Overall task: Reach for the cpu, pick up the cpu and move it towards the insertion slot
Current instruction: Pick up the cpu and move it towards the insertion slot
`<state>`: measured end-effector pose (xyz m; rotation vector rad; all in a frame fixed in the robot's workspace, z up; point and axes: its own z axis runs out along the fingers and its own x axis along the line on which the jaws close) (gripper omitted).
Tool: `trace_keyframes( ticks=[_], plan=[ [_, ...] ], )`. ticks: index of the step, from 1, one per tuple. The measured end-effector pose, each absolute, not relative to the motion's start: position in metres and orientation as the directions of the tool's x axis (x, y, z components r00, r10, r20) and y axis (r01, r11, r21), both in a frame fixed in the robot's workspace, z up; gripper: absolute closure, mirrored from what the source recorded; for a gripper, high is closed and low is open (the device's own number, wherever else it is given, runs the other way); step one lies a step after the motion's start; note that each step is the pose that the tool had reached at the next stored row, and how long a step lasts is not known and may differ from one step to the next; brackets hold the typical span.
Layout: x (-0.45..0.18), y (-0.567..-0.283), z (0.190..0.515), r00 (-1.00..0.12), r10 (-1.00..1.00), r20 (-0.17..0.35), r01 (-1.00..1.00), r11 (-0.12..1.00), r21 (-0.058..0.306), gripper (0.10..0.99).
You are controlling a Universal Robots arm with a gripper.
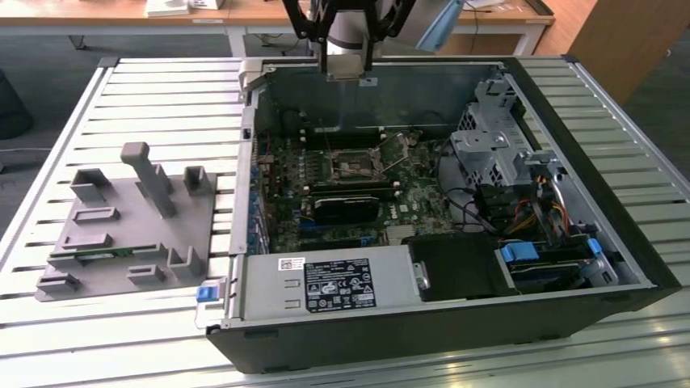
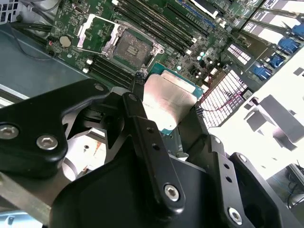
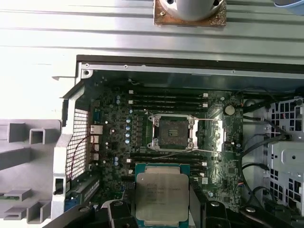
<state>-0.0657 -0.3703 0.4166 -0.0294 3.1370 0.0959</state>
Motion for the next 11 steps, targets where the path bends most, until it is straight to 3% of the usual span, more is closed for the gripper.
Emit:
trace_keyframes(
  ticks=[11],
  plan=[
    [-0.0657,-0.3703,0.4213,-1.000,-0.019,-0.004,-0.019,0.998,0.061,0.549]
  ],
)
